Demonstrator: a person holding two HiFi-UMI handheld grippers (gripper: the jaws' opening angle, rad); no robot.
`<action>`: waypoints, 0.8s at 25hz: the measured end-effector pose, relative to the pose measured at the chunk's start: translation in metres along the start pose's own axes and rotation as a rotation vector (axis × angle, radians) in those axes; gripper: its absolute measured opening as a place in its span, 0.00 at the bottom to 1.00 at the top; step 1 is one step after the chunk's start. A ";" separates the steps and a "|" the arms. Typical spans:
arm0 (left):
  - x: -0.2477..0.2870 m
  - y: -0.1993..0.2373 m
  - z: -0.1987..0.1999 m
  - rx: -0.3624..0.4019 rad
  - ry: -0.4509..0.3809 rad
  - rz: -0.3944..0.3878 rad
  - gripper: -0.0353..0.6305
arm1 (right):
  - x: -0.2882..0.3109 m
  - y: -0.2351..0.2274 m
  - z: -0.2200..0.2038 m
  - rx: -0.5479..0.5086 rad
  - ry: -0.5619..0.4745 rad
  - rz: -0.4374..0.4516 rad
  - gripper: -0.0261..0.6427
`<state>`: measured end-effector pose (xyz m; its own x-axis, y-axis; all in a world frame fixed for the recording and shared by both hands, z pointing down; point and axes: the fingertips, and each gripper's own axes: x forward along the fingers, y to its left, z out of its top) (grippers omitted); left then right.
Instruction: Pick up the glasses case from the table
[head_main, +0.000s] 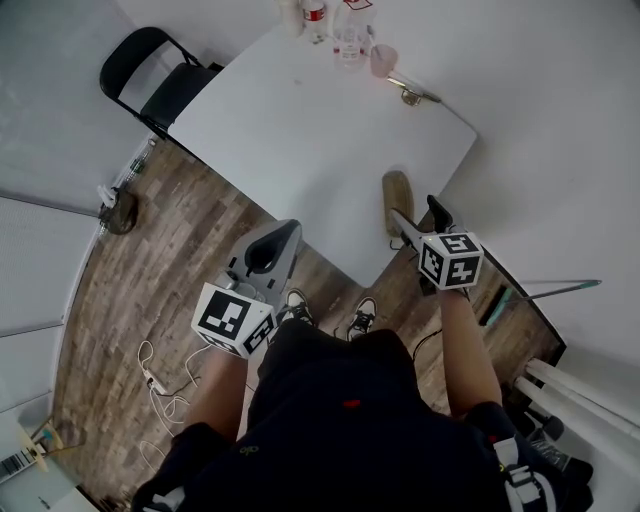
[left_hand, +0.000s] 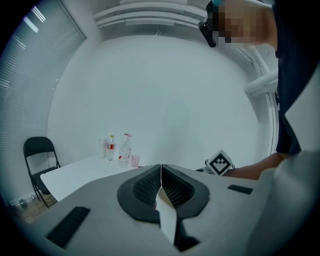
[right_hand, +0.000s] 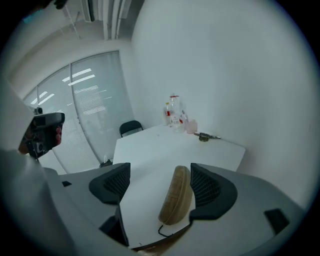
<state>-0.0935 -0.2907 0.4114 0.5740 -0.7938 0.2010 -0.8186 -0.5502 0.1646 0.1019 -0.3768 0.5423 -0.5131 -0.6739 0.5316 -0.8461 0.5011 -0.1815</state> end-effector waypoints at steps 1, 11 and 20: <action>-0.001 0.002 -0.001 -0.003 0.000 -0.004 0.09 | 0.008 -0.003 -0.007 0.018 0.028 -0.008 0.58; -0.005 0.027 -0.017 -0.011 0.051 0.055 0.09 | 0.090 -0.055 -0.076 0.102 0.274 -0.074 0.61; -0.014 0.033 -0.034 -0.056 0.098 0.059 0.09 | 0.126 -0.053 -0.109 0.129 0.441 -0.045 0.61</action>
<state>-0.1279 -0.2892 0.4470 0.5261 -0.7940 0.3045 -0.8503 -0.4858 0.2025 0.0978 -0.4297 0.7091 -0.3892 -0.3840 0.8373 -0.8915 0.3860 -0.2373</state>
